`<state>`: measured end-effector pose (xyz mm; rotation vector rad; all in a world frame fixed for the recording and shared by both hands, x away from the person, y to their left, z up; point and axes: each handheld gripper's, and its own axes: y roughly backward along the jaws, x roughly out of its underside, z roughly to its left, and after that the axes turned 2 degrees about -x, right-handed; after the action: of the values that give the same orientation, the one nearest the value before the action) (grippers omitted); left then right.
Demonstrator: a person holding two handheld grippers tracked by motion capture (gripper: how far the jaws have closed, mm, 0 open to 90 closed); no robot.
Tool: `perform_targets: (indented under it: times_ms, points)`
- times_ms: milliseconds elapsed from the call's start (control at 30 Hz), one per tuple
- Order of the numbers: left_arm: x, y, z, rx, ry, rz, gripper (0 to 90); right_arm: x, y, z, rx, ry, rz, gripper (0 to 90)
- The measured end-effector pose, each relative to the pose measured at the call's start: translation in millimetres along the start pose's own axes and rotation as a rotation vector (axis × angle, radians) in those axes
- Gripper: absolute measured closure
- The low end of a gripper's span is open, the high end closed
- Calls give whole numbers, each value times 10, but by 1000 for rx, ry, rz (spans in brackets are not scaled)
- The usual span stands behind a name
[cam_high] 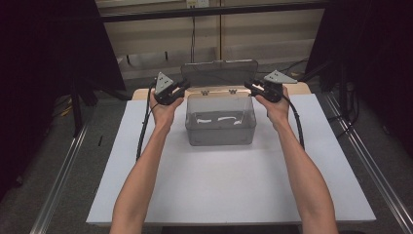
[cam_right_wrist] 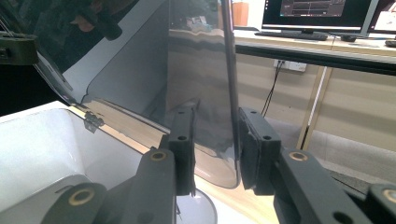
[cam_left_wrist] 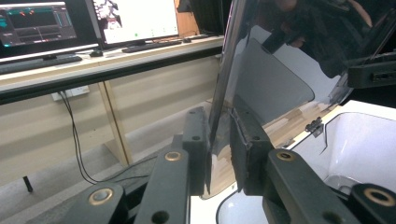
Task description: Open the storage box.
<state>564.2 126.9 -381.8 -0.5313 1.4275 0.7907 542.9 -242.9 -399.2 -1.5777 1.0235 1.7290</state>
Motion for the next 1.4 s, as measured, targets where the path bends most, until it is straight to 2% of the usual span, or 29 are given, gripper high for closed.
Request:
perform_targets:
  times_ms: [67,167,267,333,400,600,700,867,1067,1267,1400]
  points:
    - [4,-10,5,2,-14,3,756,-4,-6,-10,-4,2,-1,691]
    - [11,-28,21,6,3,6,751,-10,-14,-17,-6,4,2,694]
    - [17,-44,30,4,2,19,738,-16,-25,-16,0,2,2,694]
    - [19,-53,31,0,10,23,730,-20,-42,-5,12,-13,-2,692]
    - [23,-59,29,-7,-8,38,725,-18,-46,-6,14,-13,-5,693]
    - [56,-91,31,-11,4,43,723,-25,-55,-15,13,-11,-3,696]
    - [77,-111,43,-9,5,54,700,-49,-66,-4,26,-10,5,696]
    - [138,-130,57,-2,1,88,696,-53,-81,-15,22,-24,-1,696]
    - [137,-144,42,-18,9,88,703,-58,-104,-22,33,-24,1,699]
    - [155,-159,70,-18,-11,92,732,-49,-111,-27,35,-36,-3,699]
    - [171,-183,63,-22,3,87,732,-35,-125,-34,38,-44,-11,701]
